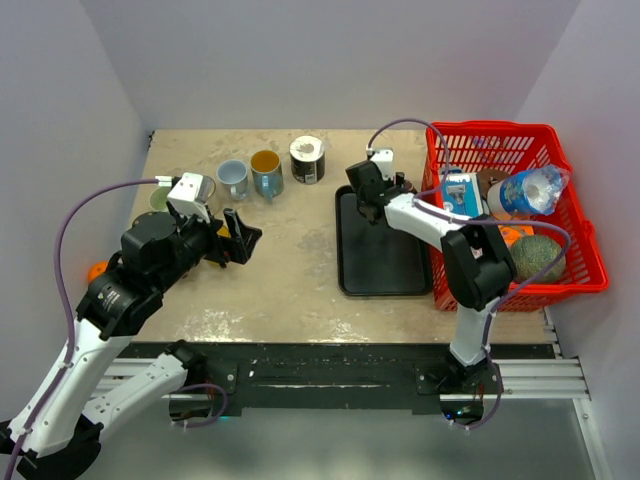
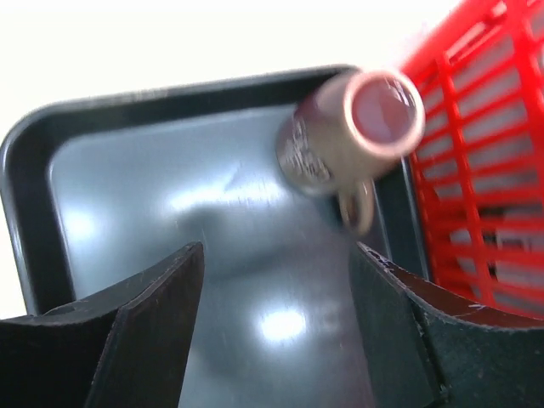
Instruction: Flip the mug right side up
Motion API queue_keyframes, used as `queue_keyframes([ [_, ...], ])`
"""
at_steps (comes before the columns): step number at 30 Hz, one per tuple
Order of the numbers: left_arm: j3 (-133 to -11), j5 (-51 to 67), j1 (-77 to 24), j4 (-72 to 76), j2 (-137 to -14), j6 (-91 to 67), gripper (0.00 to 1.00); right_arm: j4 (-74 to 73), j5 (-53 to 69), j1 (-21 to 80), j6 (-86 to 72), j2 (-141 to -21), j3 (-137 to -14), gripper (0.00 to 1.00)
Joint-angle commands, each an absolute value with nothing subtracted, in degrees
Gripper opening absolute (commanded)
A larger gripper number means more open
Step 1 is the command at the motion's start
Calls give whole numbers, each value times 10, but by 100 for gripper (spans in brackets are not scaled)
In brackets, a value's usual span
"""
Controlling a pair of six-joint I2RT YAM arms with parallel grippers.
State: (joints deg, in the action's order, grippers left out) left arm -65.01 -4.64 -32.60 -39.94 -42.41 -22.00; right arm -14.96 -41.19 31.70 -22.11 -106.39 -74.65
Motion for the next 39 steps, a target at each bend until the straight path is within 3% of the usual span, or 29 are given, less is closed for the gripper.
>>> queue_keyframes([
  [1,-649,-43,-325,-377,-422,-229,99,-177,-415,294,-192,-1100,-817,72],
  [15,-636,-44,-326,-367,-433,-230,99,-149,-446,258,-138,-1119,-816,76],
  [16,-635,-44,-325,-366,-433,-230,99,-145,-444,256,-135,-1116,-818,87],
  [20,-637,-45,-325,-366,-436,-231,99,-149,-423,234,-141,-1117,-837,99],
  [39,-635,-42,-326,-362,-447,-232,99,-143,-301,200,-137,-1175,-891,94],
])
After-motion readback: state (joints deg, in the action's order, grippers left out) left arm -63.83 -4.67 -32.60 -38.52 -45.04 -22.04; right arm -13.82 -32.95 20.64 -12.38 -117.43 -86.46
